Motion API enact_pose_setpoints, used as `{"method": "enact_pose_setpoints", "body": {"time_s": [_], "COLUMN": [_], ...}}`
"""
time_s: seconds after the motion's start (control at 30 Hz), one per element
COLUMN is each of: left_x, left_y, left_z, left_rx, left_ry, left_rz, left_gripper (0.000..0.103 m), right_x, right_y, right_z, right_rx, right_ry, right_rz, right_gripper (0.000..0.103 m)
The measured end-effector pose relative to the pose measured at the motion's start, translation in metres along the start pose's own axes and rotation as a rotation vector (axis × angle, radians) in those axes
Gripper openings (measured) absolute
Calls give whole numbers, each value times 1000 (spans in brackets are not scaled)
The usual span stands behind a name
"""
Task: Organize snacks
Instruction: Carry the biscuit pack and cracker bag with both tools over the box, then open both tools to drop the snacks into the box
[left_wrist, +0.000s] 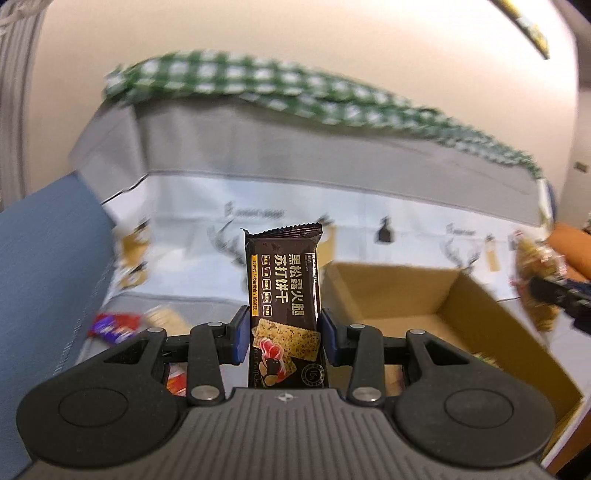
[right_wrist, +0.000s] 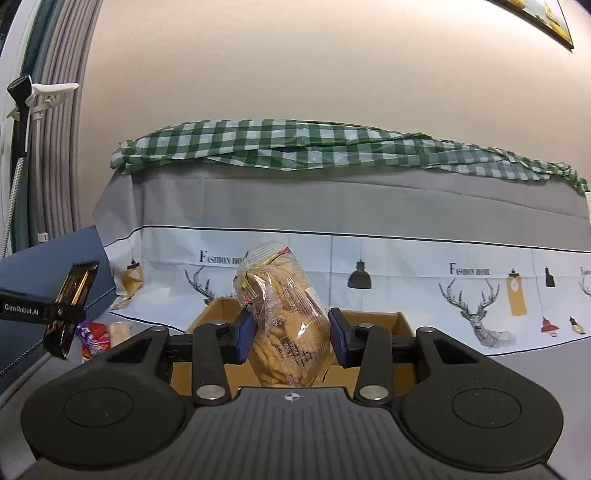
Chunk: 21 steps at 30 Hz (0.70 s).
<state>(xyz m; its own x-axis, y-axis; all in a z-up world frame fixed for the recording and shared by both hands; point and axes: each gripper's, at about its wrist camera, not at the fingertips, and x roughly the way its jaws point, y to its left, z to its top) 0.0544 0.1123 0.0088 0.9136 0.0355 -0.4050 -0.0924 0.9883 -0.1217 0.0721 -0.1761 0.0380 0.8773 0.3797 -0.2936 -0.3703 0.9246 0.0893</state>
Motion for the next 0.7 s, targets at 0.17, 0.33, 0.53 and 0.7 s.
{"method": "enact_pose_setpoints", "body": {"time_s": [0.17, 0.33, 0.53, 0.7], "left_x": [11, 28, 41, 41], "left_y": [-43, -74, -94, -95], "left_z": [-1, -3, -4, -4], "left_rx": [29, 39, 50, 43], "left_ry": [-43, -33, -33, -36], "left_rz": [-89, -150, -195, -213], "left_gripper": [43, 43, 43, 43], "right_x": [-2, -2, -3, -1], "right_y": [-11, -19, -26, -25], "right_z": [-1, -1, -4, -5], "right_rx": [-15, -24, -22, -35], "right_ry": [12, 31, 48, 55], "right_rz": [-33, -67, -99, -105], "right_gripper": [43, 43, 43, 43]}}
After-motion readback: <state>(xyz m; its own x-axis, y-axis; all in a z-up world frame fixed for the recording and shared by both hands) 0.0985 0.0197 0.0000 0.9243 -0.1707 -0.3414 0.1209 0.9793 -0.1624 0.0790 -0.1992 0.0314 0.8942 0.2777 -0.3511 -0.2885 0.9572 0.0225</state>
